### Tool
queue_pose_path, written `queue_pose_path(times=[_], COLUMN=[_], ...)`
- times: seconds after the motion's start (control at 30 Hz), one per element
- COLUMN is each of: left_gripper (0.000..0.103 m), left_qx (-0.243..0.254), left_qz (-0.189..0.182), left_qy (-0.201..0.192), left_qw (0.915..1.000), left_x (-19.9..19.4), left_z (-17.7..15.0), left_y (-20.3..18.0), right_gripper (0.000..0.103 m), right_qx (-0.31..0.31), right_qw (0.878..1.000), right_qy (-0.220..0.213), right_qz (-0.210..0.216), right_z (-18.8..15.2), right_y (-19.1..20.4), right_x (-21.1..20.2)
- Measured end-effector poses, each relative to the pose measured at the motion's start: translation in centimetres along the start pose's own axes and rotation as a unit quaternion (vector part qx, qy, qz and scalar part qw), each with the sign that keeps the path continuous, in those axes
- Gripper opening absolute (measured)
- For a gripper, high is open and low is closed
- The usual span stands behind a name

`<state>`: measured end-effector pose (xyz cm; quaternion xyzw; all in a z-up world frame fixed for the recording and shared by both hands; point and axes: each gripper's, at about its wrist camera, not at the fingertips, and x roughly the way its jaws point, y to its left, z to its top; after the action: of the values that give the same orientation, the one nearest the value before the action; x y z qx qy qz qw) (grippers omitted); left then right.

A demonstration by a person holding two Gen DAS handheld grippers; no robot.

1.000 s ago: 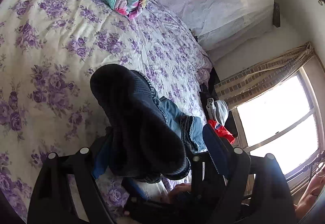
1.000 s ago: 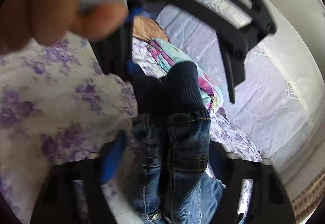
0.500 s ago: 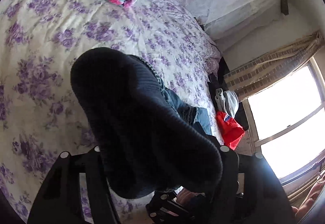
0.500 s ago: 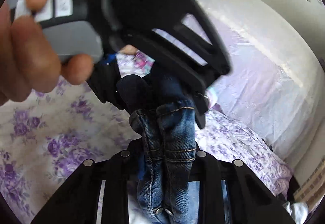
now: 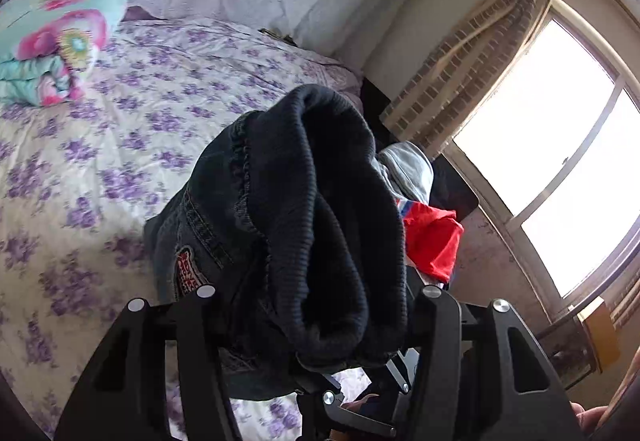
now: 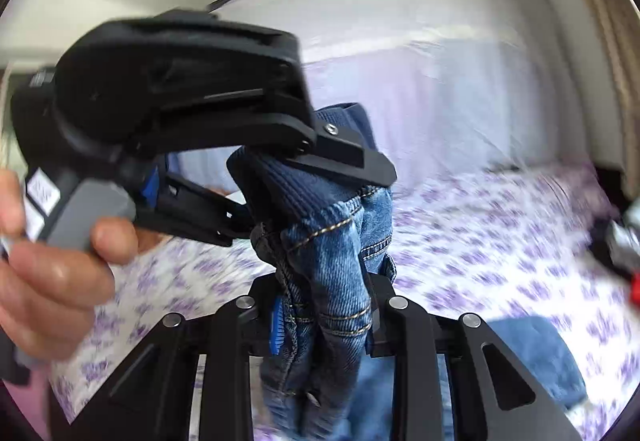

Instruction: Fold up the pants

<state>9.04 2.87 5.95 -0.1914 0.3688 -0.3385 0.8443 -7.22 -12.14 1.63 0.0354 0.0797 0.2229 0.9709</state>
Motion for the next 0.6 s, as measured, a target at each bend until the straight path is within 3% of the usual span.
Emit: queue_pose_path(times=[0.13,0.23,0.43,0.47,0.5,0.6], left_gripper=[0.053,0.053,0.056,0.063,0.072,0.076], left_qx=[0.020,0.020,0.026,0.033,0.036,0.037], left_qz=[-0.009,0.009,0.073,0.077,0.072,0.044], left_qy=[0.042,0.086,0.151,0.156,0.157,0.145], left_qw=[0.9989,0.9961,0.9854,0.9842,0.9843,0.9878], left_x=[6.3,11.8,19.5,20.0,20.0,18.3], left_z=[0.4,0.1,-1.9,-2.2,-2.5,-2.2], left_y=[-3.0,-3.7,-3.7,-4.0,-4.7,-6.0], right_gripper=[0.029,0.029,0.033,0.033,0.034,0.048], right_qx=[0.097,0.185,0.354,0.369,0.386,0.412], right_qw=[0.995,0.982,0.926,0.919,0.910,0.892], right_qy=[0.015,0.044,0.128,0.135,0.141,0.154], right_qz=[-0.014,-0.012,0.029,0.043,0.060,0.107], right_z=[-1.0,-2.9,-9.1,-9.8,-10.2,-10.1], right_y=[-6.4,-11.5,-18.7,-19.1,-19.7,-21.7], right_x=[-1.1,-0.7,2.3,3.0,3.2,3.7])
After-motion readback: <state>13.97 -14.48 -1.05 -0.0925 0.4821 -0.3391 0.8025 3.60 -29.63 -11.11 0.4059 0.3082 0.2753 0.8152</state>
